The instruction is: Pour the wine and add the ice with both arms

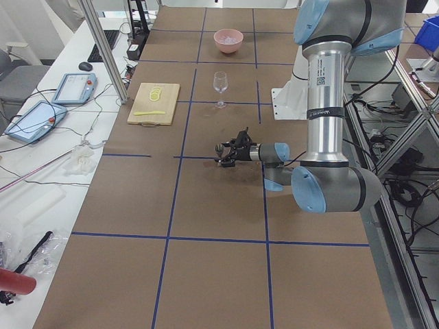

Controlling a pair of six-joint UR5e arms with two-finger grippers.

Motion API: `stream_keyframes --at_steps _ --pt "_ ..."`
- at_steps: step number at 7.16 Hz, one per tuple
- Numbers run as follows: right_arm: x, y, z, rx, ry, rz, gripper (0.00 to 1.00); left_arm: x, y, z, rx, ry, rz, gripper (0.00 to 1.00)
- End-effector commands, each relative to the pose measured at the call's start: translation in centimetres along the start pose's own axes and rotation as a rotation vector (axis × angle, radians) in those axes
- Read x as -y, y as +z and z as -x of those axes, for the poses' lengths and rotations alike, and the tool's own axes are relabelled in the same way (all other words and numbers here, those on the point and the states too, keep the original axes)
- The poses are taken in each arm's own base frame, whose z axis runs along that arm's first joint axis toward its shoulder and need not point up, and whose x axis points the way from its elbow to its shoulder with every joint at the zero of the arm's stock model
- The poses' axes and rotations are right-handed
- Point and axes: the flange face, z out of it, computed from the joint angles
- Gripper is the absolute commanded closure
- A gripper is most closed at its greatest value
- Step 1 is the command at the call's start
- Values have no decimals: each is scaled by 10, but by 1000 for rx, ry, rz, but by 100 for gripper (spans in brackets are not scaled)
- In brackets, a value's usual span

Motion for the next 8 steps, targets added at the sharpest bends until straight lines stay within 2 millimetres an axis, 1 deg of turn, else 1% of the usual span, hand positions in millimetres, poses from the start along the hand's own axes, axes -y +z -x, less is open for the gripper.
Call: stream_keyframes --at_steps 1,2,3,4,5,6,7,8 --pt "0 1 -1 0 1 1 0 22 -9 13 43 -90 -146 0" --pt "0 1 -1 0 1 1 0 29 -12 18 70 -120 -201 1" --pt "0 1 -1 0 3 3 0 39 -14 15 69 -144 -222 0" --pt "0 1 -1 0 3 3 0 56 -19 5 54 -130 -237 0" --pt "0 1 -1 0 2 2 0 72 -22 3 35 -97 -263 0" --pt "0 2 -2 0 4 4 0 79 -16 10 7 -74 -249 0" --pt "0 2 -2 0 4 4 0 100 -2 28 -31 -33 -233 0" --pt "0 2 -2 0 5 5 0 131 17 57 -61 53 -198 0"
